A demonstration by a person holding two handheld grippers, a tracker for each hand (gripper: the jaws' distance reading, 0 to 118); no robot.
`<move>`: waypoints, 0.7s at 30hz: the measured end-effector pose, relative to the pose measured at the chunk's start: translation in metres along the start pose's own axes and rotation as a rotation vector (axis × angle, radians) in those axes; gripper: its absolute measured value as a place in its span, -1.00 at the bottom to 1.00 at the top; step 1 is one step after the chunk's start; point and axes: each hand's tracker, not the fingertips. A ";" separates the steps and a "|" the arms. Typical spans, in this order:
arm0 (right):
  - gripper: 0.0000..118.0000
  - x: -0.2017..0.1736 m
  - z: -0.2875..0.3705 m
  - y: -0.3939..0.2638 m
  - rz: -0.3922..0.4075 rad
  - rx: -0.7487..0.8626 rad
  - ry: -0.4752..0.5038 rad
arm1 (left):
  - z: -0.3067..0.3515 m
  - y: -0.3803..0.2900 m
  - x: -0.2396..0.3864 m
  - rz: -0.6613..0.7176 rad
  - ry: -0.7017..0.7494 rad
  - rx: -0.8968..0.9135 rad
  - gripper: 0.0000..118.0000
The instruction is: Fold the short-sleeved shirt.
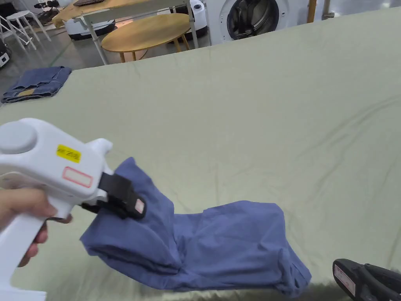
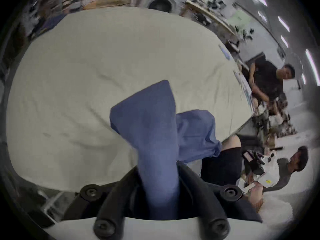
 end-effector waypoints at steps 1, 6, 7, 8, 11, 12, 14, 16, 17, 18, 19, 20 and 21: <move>-1.00 0.003 0.003 0.000 -0.003 0.005 -0.003 | -0.010 0.006 0.017 -0.025 0.006 -0.018 -0.97; -1.00 0.019 0.015 -0.001 -0.041 0.027 -0.033 | -0.075 0.027 0.074 -0.078 -0.042 -0.063 -0.97; -1.00 0.022 0.019 -0.001 -0.050 0.032 -0.041 | -0.092 0.030 0.084 -0.083 -0.053 -0.080 -0.97; -1.00 0.026 0.024 -0.002 -0.056 0.037 -0.046 | -0.110 0.032 0.093 -0.090 -0.079 -0.104 -0.81; -1.00 0.034 0.034 -0.003 -0.063 0.042 -0.061 | -0.149 0.036 0.103 -0.081 -0.175 -0.106 0.57; -1.00 0.036 0.036 -0.004 -0.063 0.042 -0.065 | -0.152 0.035 0.104 -0.023 -0.156 -0.082 0.64; -1.00 0.042 0.041 -0.008 -0.066 0.042 -0.079 | -0.142 0.033 0.105 0.026 -0.209 -0.072 0.64; -1.00 0.048 0.041 -0.011 -0.084 0.040 -0.088 | -0.122 0.026 0.102 -0.007 -0.247 -0.030 0.58; -1.00 0.050 0.040 -0.013 -0.099 0.037 -0.090 | -0.113 0.020 0.101 -0.039 -0.220 0.010 0.19; -1.00 0.053 0.037 -0.015 -0.114 0.030 -0.093 | -0.106 0.011 0.101 -0.065 -0.160 0.057 -0.33; -1.00 0.054 0.036 -0.016 -0.120 0.025 -0.094 | -0.108 0.005 0.102 -0.072 -0.094 0.080 -0.83; -1.00 0.055 0.033 -0.018 -0.123 0.018 -0.096 | -0.116 -0.003 0.105 -0.083 0.028 0.093 -1.00; -1.00 0.054 0.031 -0.019 -0.120 0.013 -0.098 | -0.125 -0.009 0.108 -0.101 0.095 0.100 -1.00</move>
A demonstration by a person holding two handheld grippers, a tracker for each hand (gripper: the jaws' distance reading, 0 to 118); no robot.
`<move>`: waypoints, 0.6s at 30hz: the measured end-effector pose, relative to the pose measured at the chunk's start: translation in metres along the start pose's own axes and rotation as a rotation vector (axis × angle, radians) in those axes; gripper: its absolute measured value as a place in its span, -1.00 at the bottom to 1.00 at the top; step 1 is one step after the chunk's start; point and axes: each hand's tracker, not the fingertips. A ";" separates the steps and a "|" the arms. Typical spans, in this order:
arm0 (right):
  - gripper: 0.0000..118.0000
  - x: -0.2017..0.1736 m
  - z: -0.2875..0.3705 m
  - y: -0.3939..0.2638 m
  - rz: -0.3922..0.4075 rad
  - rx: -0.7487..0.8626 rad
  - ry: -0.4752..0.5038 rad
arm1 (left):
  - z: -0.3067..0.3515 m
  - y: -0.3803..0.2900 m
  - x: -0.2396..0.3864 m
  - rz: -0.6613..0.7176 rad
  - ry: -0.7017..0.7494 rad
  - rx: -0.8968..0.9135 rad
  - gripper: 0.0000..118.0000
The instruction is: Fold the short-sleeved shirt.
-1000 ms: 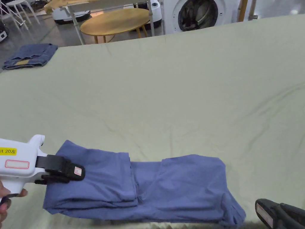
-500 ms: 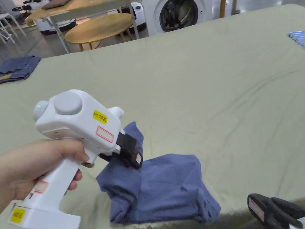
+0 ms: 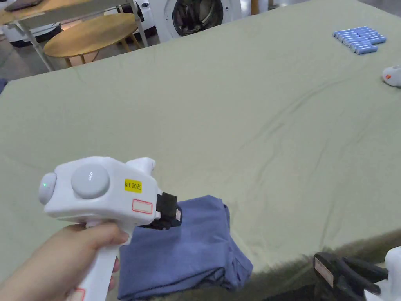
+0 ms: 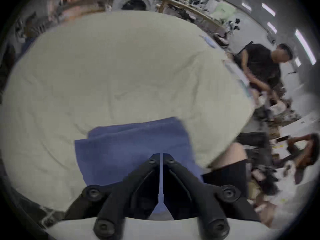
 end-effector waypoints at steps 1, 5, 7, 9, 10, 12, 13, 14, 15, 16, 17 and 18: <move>-1.00 -0.001 -0.001 0.000 0.010 -0.007 -0.004 | -0.014 -0.005 0.004 -0.023 -0.011 -0.014 -1.00; -1.00 -0.010 -0.002 0.001 0.087 -0.015 -0.037 | -0.063 -0.027 0.039 0.023 -0.107 -0.090 -1.00; -1.00 -0.012 -0.002 0.000 0.105 -0.017 -0.049 | -0.089 -0.035 0.056 -0.010 -0.017 -0.046 -1.00; -1.00 -0.016 -0.006 0.000 0.118 -0.030 -0.065 | -0.107 -0.042 0.072 0.027 0.059 -0.002 -1.00; -1.00 -0.019 -0.007 0.001 0.124 -0.031 -0.075 | -0.103 -0.043 0.080 0.025 0.088 0.041 -1.00; -1.00 -0.023 -0.010 0.000 0.125 -0.027 -0.075 | -0.097 -0.042 0.087 -0.013 0.079 0.082 -1.00; -1.00 -0.026 -0.012 0.001 0.122 -0.033 -0.070 | -0.091 -0.040 0.089 -0.043 0.055 0.074 -1.00; -1.00 -0.029 -0.015 0.002 0.123 -0.041 -0.064 | -0.082 -0.038 0.084 -0.030 -0.022 0.076 -1.00; -1.00 -0.032 -0.018 0.002 0.132 -0.050 -0.062 | -0.068 -0.037 0.077 -0.008 -0.111 0.097 -1.00; -1.00 -0.037 -0.022 0.002 0.149 -0.059 -0.066 | -0.048 -0.037 0.068 0.031 -0.192 0.147 -1.00; -1.00 -0.042 -0.028 0.002 0.165 -0.072 -0.065 | -0.022 -0.036 0.058 0.056 -0.283 0.237 -1.00; -1.00 -0.045 -0.034 0.003 0.172 -0.087 -0.057 | 0.000 -0.039 0.049 0.057 -0.326 0.321 -1.00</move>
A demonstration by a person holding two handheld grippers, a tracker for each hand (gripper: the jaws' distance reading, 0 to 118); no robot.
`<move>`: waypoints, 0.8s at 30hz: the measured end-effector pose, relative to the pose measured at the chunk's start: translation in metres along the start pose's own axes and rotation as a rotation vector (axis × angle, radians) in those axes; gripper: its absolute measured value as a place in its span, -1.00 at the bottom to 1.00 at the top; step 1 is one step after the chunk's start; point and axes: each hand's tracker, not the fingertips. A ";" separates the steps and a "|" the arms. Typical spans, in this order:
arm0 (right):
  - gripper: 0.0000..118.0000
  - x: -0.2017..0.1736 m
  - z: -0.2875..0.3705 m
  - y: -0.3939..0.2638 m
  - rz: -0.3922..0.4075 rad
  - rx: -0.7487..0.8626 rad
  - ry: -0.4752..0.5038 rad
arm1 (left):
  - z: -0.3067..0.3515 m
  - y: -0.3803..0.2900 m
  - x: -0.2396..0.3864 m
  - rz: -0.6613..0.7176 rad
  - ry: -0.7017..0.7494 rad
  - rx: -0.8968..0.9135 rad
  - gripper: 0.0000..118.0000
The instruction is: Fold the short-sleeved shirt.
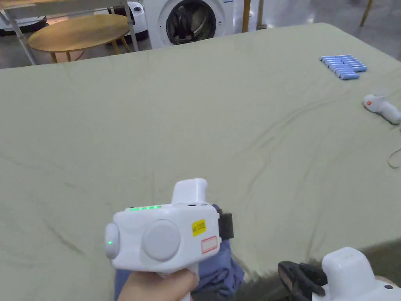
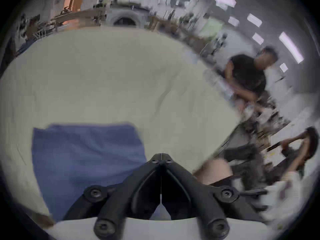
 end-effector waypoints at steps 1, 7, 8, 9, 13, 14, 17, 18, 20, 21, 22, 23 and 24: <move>-1.00 -0.004 -0.008 0.004 0.003 -0.022 0.016 | 0.027 0.004 -0.003 -0.032 -0.005 0.082 -1.00; -1.00 -0.034 -0.082 0.056 0.002 -0.108 0.222 | 0.121 -0.007 -0.083 0.104 -0.051 0.220 -1.00; -1.00 -0.034 -0.101 0.068 -0.045 -0.137 0.331 | 0.128 -0.015 -0.101 0.131 -0.048 0.239 -1.00; -1.00 -0.032 -0.118 0.077 -0.107 -0.166 0.429 | 0.131 -0.023 -0.117 0.155 -0.050 0.255 -1.00; -1.00 -0.020 -0.190 0.088 -0.262 -0.309 0.579 | 0.135 -0.049 -0.184 0.331 -0.148 0.210 -1.00; -1.00 -0.014 -0.206 0.085 -0.272 -0.362 0.602 | 0.134 -0.054 -0.201 0.360 -0.188 0.197 -1.00; -1.00 0.010 -0.239 0.057 -0.428 -0.495 0.561 | 0.117 -0.069 -0.237 0.461 -0.214 0.165 -0.63; -1.00 0.020 -0.242 0.050 -0.504 -0.476 0.647 | 0.110 -0.073 -0.246 0.488 -0.223 0.171 -0.18; -1.00 0.035 -0.239 0.044 -0.544 -0.408 0.722 | 0.089 -0.078 -0.263 0.524 -0.272 0.139 0.79; -1.00 0.039 -0.239 0.039 -0.519 -0.407 0.705 | 0.078 -0.078 -0.269 0.524 -0.312 0.105 0.85; -1.00 0.043 -0.240 0.037 -0.517 -0.411 0.731 | 0.068 -0.077 -0.273 0.523 -0.353 0.075 0.85; -1.00 0.048 -0.240 0.036 -0.528 -0.425 0.738 | 0.063 -0.073 -0.272 0.516 -0.420 0.070 0.85; -1.00 0.052 -0.240 0.037 -0.545 -0.441 0.736 | 0.057 -0.068 -0.272 0.498 -0.469 0.066 0.85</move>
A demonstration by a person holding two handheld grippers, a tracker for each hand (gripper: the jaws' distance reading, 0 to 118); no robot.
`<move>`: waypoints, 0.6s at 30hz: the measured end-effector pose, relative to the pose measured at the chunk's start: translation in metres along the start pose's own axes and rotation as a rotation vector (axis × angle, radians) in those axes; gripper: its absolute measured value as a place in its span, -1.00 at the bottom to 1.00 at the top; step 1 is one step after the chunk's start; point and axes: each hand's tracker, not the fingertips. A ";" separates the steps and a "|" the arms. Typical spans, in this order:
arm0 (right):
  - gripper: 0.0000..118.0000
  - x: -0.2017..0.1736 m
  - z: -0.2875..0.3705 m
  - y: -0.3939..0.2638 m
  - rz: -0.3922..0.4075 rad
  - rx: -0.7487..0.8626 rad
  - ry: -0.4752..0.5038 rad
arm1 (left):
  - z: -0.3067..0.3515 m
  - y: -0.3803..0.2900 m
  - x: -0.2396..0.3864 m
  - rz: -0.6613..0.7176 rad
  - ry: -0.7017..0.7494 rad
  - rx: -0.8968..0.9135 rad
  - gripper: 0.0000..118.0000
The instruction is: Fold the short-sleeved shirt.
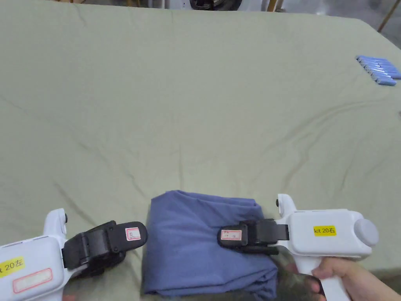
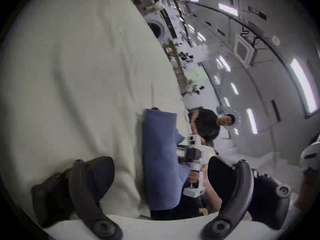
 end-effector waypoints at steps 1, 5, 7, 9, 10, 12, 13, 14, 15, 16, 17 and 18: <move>-1.00 0.002 0.003 0.002 -0.009 -0.005 -0.001 | -0.008 0.006 -0.002 -0.016 -0.028 -0.035 0.85; -1.00 0.006 0.010 0.005 -0.015 -0.020 -0.017 | -0.038 0.024 -0.003 -0.062 -0.051 -0.187 0.85; -1.00 0.010 0.013 0.002 -0.009 -0.012 -0.018 | -0.050 0.030 -0.004 -0.003 -0.094 -0.262 0.83; -1.00 0.014 0.014 0.001 -0.023 0.005 -0.001 | -0.072 0.031 -0.015 0.126 -0.134 -0.286 0.39; -1.00 0.015 0.014 0.001 -0.029 0.013 0.007 | -0.082 0.029 -0.021 0.176 -0.109 -0.289 -0.10; -1.00 0.016 0.014 0.000 -0.034 0.028 0.005 | -0.095 0.023 -0.029 0.145 0.031 -0.304 -0.69; -1.00 0.015 0.013 0.000 -0.036 0.035 -0.002 | -0.094 0.024 -0.023 0.092 -0.050 -0.287 -0.69; -1.00 0.012 0.014 -0.002 -0.036 0.047 0.005 | -0.093 0.024 -0.017 0.062 -0.068 -0.290 -0.69; -1.00 0.006 0.015 -0.004 -0.018 0.062 -0.011 | -0.091 0.024 -0.019 0.072 -0.040 -0.282 -0.70; -1.00 -0.001 0.015 -0.006 0.026 0.074 -0.057 | -0.089 0.023 -0.020 0.078 -0.029 -0.270 -0.70; -1.00 -0.008 0.015 -0.010 0.038 0.084 -0.062 | -0.085 0.023 -0.016 0.066 -0.032 -0.266 -0.70; -1.00 -0.014 0.016 -0.013 0.037 0.105 -0.056 | -0.080 0.025 -0.011 0.046 -0.012 -0.262 -0.70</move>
